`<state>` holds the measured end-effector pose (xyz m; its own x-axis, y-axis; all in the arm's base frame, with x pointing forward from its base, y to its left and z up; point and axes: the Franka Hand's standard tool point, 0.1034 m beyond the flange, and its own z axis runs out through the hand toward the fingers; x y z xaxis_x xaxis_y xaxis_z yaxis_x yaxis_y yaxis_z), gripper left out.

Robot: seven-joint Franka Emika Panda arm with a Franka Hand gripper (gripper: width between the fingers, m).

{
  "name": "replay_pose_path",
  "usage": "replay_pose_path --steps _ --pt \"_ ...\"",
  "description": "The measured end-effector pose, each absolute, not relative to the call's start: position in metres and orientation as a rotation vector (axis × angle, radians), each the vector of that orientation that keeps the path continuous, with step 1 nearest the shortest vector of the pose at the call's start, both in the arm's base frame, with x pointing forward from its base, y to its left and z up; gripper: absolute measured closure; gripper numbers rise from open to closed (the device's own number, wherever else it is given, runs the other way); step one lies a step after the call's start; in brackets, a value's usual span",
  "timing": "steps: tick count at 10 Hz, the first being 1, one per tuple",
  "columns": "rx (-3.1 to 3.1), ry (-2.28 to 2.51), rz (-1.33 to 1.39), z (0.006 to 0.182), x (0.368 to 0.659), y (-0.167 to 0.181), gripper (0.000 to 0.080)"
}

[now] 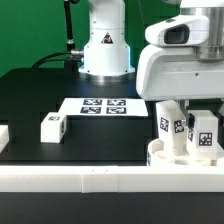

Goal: Assemble stool

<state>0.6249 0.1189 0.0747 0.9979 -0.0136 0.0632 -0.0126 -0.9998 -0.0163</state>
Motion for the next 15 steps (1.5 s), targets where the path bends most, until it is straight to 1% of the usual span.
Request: replay_pose_path --steps 6,11,15 --pt "-2.935 0.919 -0.068 0.0745 0.6247 0.12 0.0461" --pt "-2.317 1.884 0.022 0.0738 0.6254 0.1236 0.0461" --pt "-1.814 2.337 0.107 0.0734 0.6272 0.127 0.0461"
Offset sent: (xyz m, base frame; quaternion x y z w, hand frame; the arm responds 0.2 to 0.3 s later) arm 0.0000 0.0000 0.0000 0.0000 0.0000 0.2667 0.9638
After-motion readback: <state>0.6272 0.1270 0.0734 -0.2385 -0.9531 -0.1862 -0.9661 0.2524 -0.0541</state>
